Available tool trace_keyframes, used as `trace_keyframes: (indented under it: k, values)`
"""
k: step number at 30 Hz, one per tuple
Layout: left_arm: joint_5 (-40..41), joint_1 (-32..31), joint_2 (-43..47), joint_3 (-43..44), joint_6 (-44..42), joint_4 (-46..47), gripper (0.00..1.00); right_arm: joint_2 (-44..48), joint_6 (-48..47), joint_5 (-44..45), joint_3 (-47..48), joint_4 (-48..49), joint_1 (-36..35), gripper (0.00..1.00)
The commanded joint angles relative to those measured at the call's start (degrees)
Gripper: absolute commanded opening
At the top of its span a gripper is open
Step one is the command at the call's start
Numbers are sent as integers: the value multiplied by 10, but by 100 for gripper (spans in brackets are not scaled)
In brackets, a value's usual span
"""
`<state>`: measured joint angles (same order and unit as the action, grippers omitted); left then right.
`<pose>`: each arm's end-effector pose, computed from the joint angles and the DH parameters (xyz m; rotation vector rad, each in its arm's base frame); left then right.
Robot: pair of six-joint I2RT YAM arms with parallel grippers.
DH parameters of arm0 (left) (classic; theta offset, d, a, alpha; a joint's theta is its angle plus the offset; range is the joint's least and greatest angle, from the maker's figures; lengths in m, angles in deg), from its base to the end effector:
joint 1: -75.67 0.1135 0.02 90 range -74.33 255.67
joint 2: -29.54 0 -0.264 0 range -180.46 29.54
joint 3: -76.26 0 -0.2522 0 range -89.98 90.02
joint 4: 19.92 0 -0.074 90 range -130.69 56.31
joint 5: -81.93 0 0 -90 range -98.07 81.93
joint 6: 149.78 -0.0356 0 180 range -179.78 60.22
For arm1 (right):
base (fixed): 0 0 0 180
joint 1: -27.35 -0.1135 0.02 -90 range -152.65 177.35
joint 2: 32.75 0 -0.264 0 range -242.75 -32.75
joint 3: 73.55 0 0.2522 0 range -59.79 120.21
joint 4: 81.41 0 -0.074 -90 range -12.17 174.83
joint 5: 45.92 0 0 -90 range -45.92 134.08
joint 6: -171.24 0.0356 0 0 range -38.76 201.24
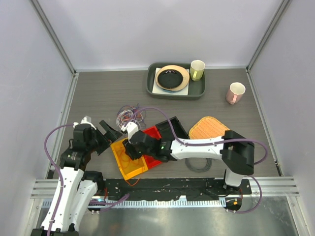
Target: Untangle the cables
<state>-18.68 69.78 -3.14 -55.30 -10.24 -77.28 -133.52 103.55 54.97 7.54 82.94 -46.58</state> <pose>0.1207 -0.0190 0.2522 -0.7942 2.2507 -0.6944 0.1160 0.3784 0.2249 -0.8881 2.0933 0.7296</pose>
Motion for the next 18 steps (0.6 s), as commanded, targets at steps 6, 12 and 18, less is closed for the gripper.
trace_keyframes:
  k: [6, 12, 18]
  values:
    - [-9, 1, -2, 7, 1, 9, 100, 171, -240, -74, -68, 28, -31, 48]
    - [-6, 1, -8, 10, 0, 3, 100, 210, -502, -199, -156, 8, -81, 56]
    - [18, 1, -9, 14, 4, -2, 100, 123, -625, -132, -167, 9, -161, 57]
